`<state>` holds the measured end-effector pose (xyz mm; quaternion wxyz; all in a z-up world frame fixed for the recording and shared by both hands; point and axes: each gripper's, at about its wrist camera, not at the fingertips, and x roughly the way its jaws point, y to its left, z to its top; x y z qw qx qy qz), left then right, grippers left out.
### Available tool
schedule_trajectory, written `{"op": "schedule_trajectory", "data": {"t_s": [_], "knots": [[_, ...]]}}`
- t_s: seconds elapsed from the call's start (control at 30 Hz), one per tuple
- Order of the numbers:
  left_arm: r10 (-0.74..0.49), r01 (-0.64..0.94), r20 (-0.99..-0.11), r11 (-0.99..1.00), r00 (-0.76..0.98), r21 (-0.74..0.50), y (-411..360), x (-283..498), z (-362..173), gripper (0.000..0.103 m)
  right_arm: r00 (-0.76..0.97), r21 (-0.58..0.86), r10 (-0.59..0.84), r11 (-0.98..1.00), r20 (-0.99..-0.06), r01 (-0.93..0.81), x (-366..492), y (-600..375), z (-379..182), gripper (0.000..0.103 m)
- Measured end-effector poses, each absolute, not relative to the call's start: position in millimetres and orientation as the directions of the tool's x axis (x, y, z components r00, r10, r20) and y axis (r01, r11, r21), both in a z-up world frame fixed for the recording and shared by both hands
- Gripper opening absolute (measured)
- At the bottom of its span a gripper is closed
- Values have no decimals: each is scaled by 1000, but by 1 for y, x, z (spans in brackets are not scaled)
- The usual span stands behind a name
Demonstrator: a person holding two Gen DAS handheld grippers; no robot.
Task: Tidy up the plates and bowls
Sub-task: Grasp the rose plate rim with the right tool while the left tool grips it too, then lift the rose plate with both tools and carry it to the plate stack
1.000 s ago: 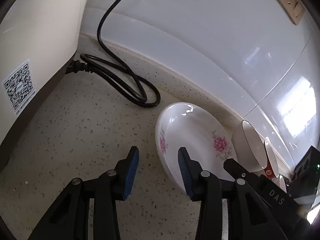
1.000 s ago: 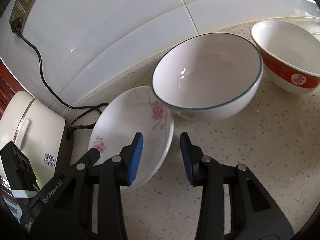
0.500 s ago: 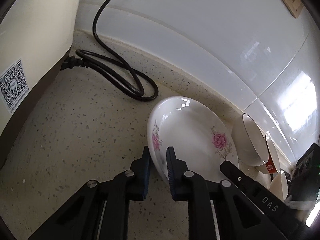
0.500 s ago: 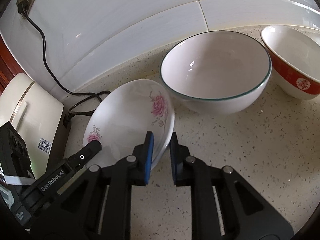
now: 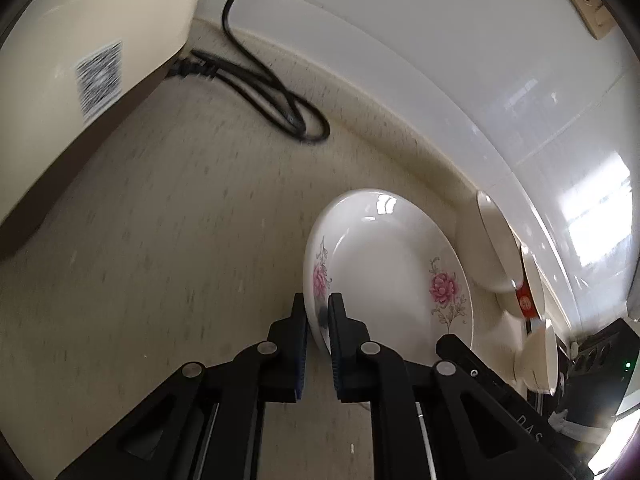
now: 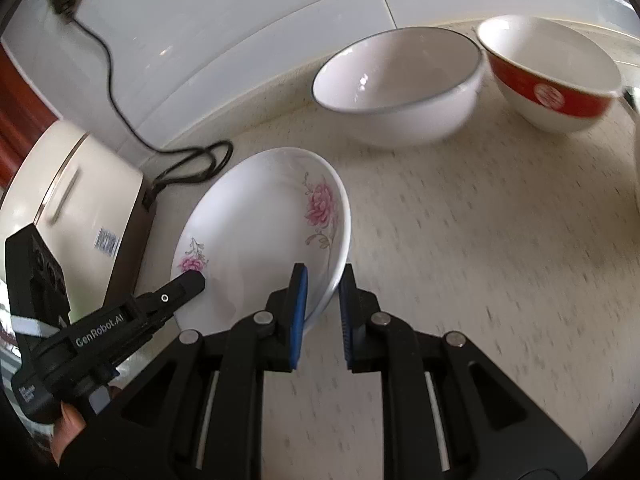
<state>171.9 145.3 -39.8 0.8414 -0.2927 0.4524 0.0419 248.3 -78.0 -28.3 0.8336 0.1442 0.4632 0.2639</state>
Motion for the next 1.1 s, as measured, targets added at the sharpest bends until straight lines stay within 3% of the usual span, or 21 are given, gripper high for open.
{"op": "schedule_trajectory", "data": {"t_s": [0.47,0.73,0.97,1.07,1.1], "knots": [[-165,-338,-777,831,607,-441,124,103,-36,13,385,453,596,795,-704,-403,197,-101,-30,21],[-172,-326,-769,833,616,-447,126,114,-34,30,379,492,621,780,-686,-388,208,-108,-34,21],[-175,-302,-766,847,619,-437,127,123,-34,29,375,494,632,770,-678,-404,222,-101,-33,21],[-151,-299,-773,863,617,-407,123,125,-35,22,382,470,622,775,-683,-422,222,-100,-32,18],[-141,-302,-776,867,615,-397,123,125,-35,15,389,454,614,780,-687,-431,220,-101,-31,16]]}}
